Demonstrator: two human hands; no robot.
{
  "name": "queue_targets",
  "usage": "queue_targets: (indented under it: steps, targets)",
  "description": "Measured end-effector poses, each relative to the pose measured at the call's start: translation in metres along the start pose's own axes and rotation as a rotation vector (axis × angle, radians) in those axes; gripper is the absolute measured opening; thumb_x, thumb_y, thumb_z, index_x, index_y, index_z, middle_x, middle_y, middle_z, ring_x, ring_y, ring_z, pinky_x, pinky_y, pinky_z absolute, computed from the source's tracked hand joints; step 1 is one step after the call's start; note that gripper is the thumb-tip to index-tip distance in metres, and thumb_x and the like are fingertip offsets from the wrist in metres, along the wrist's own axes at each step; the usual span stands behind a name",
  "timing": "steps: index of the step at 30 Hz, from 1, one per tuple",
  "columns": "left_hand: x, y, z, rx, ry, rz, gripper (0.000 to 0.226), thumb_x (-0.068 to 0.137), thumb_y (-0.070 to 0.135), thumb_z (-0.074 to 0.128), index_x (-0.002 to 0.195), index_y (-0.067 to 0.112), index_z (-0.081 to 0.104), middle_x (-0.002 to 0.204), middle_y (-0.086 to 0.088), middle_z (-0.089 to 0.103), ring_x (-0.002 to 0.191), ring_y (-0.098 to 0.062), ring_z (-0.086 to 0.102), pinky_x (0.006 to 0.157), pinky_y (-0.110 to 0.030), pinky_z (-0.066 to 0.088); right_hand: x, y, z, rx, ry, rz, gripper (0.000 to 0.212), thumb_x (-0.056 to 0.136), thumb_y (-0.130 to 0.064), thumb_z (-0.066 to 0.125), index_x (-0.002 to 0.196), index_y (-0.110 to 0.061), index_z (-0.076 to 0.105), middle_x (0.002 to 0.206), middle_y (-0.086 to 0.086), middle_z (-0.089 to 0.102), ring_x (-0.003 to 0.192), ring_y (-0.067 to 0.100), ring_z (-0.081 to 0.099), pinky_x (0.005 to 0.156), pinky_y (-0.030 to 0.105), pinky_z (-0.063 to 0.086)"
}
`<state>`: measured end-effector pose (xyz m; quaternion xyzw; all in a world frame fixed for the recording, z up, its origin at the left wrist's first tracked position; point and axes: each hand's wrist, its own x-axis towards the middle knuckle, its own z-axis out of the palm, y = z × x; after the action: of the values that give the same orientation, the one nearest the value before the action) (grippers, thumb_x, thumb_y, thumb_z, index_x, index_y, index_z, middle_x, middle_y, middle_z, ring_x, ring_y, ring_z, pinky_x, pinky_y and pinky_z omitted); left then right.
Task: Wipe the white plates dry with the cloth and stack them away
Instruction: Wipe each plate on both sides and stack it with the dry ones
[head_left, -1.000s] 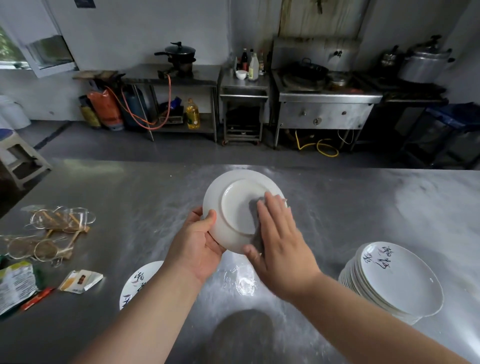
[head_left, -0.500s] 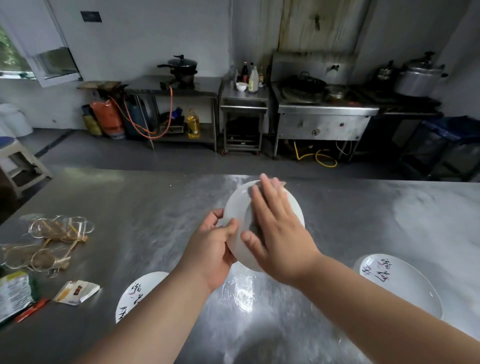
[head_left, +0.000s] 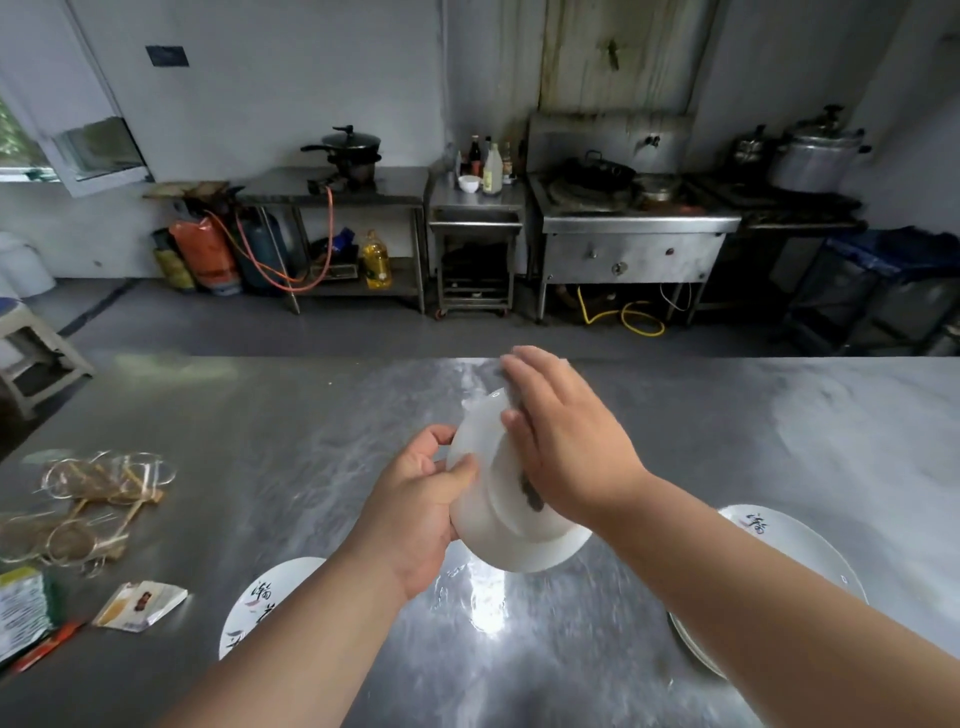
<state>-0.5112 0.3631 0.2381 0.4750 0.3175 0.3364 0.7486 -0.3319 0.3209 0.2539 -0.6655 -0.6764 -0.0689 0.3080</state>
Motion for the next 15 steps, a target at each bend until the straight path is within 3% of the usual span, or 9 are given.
queue_targets:
  steps: [2, 3, 7, 9, 12, 15]
  targets:
    - [-0.001, -0.004, 0.002, -0.01, -0.012, -0.015, 0.018, 0.104, 0.001, 0.052, 0.111, 0.016, 0.06, 0.097, -0.015, 0.076, 0.08, -0.028, 0.071, 0.069, -0.038, 0.053, -0.005, 0.001, 0.002, -0.049, -0.031, -0.221, 0.053, 0.109, -0.037, 0.041, 0.149, -0.003, 0.049, 0.153, 0.013, 0.048, 0.143, 0.033, 0.043, 0.126, 0.042, 0.027]
    - [-0.001, -0.005, 0.003, -0.027, -0.018, -0.022, 0.018, 0.103, 0.001, 0.053, 0.111, 0.016, 0.06, 0.097, -0.015, 0.076, 0.08, -0.028, 0.071, 0.07, -0.039, 0.054, -0.006, 0.003, 0.002, -0.055, -0.031, -0.242, 0.055, 0.11, -0.038, 0.04, 0.15, -0.002, 0.048, 0.154, 0.013, 0.047, 0.145, 0.033, 0.042, 0.127, 0.04, 0.024]
    - [0.0, -0.005, 0.0, -0.104, -0.01, -0.015, 0.024, 0.091, 0.008, 0.067, 0.113, 0.013, 0.06, 0.1, -0.016, 0.075, 0.08, -0.026, 0.072, 0.067, -0.037, 0.057, -0.02, 0.013, 0.005, 0.039, 0.01, 0.115, 0.064, 0.109, -0.048, 0.031, 0.16, -0.009, 0.035, 0.167, 0.005, 0.032, 0.154, 0.024, 0.029, 0.126, 0.021, 0.009]
    - [0.001, -0.008, -0.002, -0.116, 0.005, -0.019, 0.028, 0.085, 0.011, 0.068, 0.112, 0.014, 0.06, 0.099, -0.014, 0.075, 0.079, -0.025, 0.072, 0.068, -0.037, 0.057, -0.027, 0.013, 0.01, 0.039, -0.014, 0.233, 0.064, 0.108, -0.046, 0.028, 0.163, -0.013, 0.029, 0.17, 0.001, 0.024, 0.157, 0.021, 0.02, 0.126, 0.023, 0.011]
    - [0.0, -0.012, -0.002, -0.124, -0.004, -0.033, 0.024, 0.092, 0.005, 0.066, 0.114, 0.013, 0.06, 0.1, -0.014, 0.076, 0.081, -0.025, 0.074, 0.067, -0.037, 0.059, -0.027, 0.011, 0.01, -0.005, -0.001, 0.059, 0.061, 0.109, -0.042, 0.032, 0.16, -0.008, 0.033, 0.168, 0.008, 0.028, 0.158, 0.03, 0.022, 0.129, 0.038, 0.017]
    - [0.003, -0.004, -0.004, -0.211, -0.011, 0.01, 0.03, 0.084, 0.005, 0.068, 0.112, 0.013, 0.059, 0.1, -0.012, 0.076, 0.082, -0.023, 0.075, 0.066, -0.036, 0.062, -0.024, 0.017, 0.001, -0.043, -0.01, -0.03, 0.061, 0.111, -0.04, 0.033, 0.16, -0.005, 0.032, 0.169, 0.012, 0.028, 0.159, 0.032, 0.021, 0.13, 0.034, 0.013]
